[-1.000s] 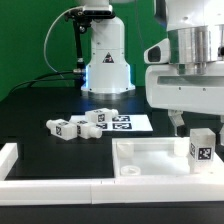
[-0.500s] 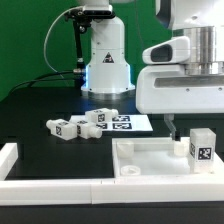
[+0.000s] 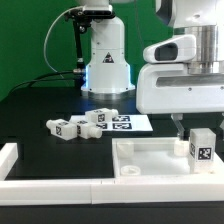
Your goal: Assemble one leg
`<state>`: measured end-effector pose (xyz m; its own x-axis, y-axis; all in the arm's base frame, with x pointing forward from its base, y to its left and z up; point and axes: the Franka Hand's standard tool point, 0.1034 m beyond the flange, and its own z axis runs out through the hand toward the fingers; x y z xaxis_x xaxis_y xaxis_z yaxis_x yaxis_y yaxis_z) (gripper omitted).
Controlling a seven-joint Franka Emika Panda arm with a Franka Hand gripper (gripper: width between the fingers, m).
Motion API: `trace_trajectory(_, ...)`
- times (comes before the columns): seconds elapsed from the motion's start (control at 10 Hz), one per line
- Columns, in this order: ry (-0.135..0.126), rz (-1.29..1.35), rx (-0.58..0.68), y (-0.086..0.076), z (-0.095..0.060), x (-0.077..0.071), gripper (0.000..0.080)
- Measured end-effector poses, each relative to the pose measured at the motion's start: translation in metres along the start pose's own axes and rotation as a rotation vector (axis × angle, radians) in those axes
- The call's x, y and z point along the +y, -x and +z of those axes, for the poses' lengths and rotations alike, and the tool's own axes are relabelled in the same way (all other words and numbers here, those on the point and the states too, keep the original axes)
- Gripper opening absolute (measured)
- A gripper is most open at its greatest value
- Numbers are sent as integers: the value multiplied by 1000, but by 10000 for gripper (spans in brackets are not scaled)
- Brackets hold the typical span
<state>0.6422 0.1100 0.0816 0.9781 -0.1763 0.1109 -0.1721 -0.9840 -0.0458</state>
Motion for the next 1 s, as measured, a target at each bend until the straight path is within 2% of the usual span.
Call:
trace_trajectory(0.3,0,211,0,0,0,1,284)
trace_trajectory(0.6,13,747,6,1,0,4,284)
trace_trajectory(0.8,-6,1120,-20,2,0,3,284)
trace_trajectory(1.0,-17,1333,-31,2,0,2,285)
